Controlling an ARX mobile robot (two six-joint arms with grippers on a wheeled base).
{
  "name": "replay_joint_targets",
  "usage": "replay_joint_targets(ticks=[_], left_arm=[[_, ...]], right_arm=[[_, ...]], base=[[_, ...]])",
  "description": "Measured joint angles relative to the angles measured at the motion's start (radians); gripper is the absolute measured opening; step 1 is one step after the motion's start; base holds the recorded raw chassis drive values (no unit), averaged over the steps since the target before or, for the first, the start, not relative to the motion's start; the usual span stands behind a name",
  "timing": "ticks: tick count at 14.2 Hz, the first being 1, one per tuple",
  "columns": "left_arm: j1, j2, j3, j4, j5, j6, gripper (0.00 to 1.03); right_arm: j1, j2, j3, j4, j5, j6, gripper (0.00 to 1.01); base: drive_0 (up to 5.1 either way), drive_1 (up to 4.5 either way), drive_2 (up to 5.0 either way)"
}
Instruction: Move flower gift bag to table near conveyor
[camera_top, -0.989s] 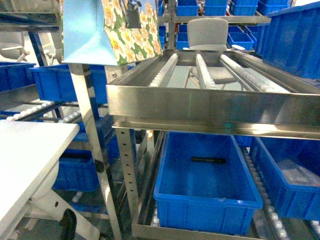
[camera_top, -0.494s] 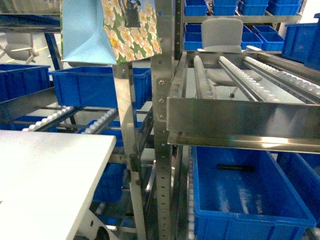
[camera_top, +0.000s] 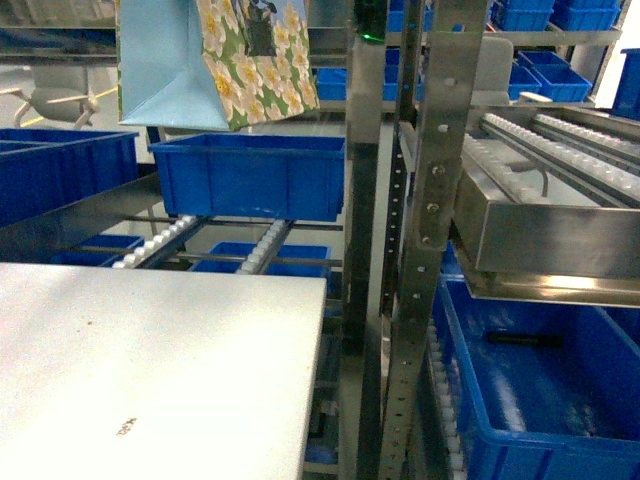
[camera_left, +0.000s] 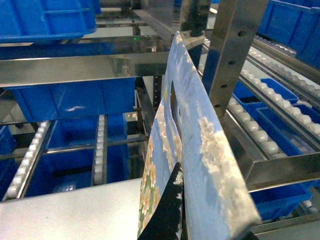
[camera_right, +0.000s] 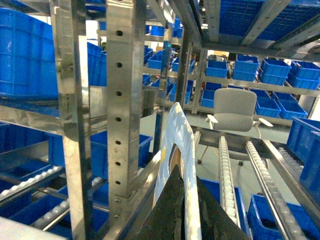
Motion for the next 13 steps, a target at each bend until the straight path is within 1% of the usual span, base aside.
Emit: replay_joint_targets(ticks=[3, 13], left_arm=[[0.000, -0.001, 0.000, 0.003, 0.000, 0.000, 0.02], [0.000, -0.001, 0.000, -0.002, 0.000, 0.000, 0.02]], right_arm=[[0.000, 0.000, 0.000, 0.001, 0.000, 0.000, 0.02], [0.000, 0.000, 0.000, -0.003, 0.000, 0.000, 0.02]], base=[[-4.6, 1.02, 3.9], [-5.0, 2.37, 2.4]])
